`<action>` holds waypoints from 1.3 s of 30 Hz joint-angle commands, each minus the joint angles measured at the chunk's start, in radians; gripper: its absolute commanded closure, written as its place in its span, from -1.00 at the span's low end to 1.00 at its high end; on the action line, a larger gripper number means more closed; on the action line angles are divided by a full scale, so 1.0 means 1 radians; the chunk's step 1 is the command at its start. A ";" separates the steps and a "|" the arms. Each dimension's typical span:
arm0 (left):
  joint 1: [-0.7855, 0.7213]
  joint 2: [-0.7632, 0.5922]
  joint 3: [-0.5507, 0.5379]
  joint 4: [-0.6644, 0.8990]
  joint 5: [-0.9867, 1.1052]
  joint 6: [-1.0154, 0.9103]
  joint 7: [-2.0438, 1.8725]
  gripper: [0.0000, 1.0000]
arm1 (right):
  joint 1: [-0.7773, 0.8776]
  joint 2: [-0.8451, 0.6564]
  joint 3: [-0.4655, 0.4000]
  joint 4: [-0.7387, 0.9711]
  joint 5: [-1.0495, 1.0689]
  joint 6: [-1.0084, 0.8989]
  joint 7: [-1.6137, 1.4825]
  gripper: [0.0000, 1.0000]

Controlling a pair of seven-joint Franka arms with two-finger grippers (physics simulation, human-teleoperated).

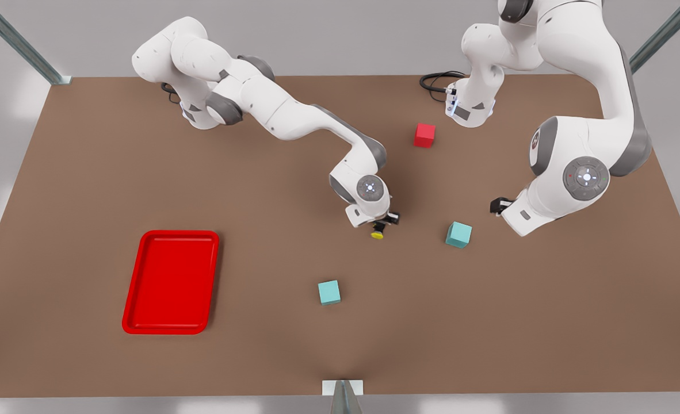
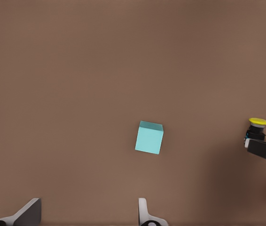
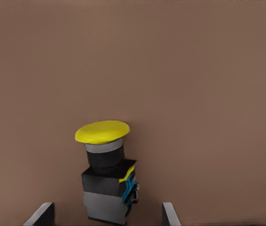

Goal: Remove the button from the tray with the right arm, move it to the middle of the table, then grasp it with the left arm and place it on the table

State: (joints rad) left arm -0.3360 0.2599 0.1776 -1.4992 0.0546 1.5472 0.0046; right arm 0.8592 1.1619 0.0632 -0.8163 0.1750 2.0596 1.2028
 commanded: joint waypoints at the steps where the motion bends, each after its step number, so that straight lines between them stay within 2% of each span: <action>1: 0.000 -0.001 0.000 0.000 0.001 0.002 0.000 -1.00 | -0.020 -0.039 0.004 -0.009 0.015 0.080 0.445 -1.00; 2: 0.000 -0.001 0.000 0.000 0.001 0.002 0.000 -1.00 | -0.048 -0.092 0.003 -0.011 0.014 0.070 0.382 -1.00; 3: 0.000 -0.001 0.000 0.000 0.001 0.002 0.000 -1.00 | -0.116 -0.163 0.004 -0.012 0.018 -0.023 0.211 -1.00; 5: 0.000 -0.001 0.000 0.000 -0.001 0.005 -0.001 -1.00 | -0.272 -0.280 0.003 -0.012 0.017 -0.280 -0.196 -1.00; 6: -0.005 0.002 -0.001 0.000 -0.002 0.010 -0.012 -1.00 | -0.365 -0.343 -0.005 -0.017 0.009 -0.384 -0.515 -1.00; 7: -0.046 0.021 -0.003 0.000 -0.079 0.010 -0.187 -1.00 | -0.491 -0.450 -0.005 -0.139 -0.009 -0.464 -0.814 -1.00; 8: -0.103 0.062 -0.003 0.026 -0.179 0.010 -0.441 -1.00 | -0.577 -0.620 -0.005 -0.348 -0.153 -0.431 -1.022 -1.00; 9: -0.178 0.122 -0.003 0.065 -0.228 0.011 -0.636 -1.00 | -0.686 -0.705 0.004 -0.399 -0.170 -0.424 -1.213 -1.00; 10: -0.236 0.196 -0.003 0.120 -0.295 0.037 -0.742 -1.00 | -0.707 -0.803 0.006 -0.495 -0.244 -0.421 -1.229 -1.00; 11: -0.304 0.263 -0.003 0.126 -0.312 0.160 -0.818 -1.00 | -0.717 -0.884 0.006 -0.586 -0.249 -0.386 -1.241 -1.00; 13: -0.403 0.413 -0.003 0.126 -0.321 0.445 -0.974 -1.00 | -0.723 -0.884 0.003 -0.580 -0.249 -0.420 -1.234 -1.00; 14: -0.403 0.456 -0.004 0.123 -0.371 0.547 -0.954 -1.00 | -0.715 -0.881 0.004 -0.491 -0.250 -0.423 -1.227 -1.00; 16: -0.405 0.475 -0.012 0.048 -0.375 0.648 -0.623 -1.00 | -0.767 -0.874 0.003 -0.486 -0.192 -0.429 -1.238 -1.00; 19: -0.408 0.444 -0.009 -0.038 -0.358 0.637 -0.219 -1.00 | -0.756 -0.874 0.003 -0.485 -0.196 -0.429 -1.229 -1.00; 22: -0.439 0.401 -0.009 -0.142 -0.233 0.682 -0.005 -1.00 | -0.755 -0.872 0.003 -0.485 -0.196 -0.427 -1.227 -1.00; 25: -0.482 0.372 -0.009 -0.196 -0.199 0.686 0.015 -1.00 | -0.758 -0.872 0.003 -0.483 -0.198 -0.426 -1.229 -1.00; 31: -0.471 0.435 -0.007 -0.202 -0.200 0.840 -0.054 -1.00 | -0.773 -0.872 -0.006 -0.475 -0.210 -0.415 -1.227 -1.00; 39: -0.468 0.429 -0.009 -0.256 -0.205 0.840 -0.055 -1.00 | -0.787 -0.872 -0.003 -0.477 -0.212 -0.417 -1.229 -1.00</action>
State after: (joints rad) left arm -0.8028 0.6907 0.1687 -1.7500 -0.1510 2.3584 -0.1260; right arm 0.0724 0.2911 0.0597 -1.2937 -0.0366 1.6431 0.1708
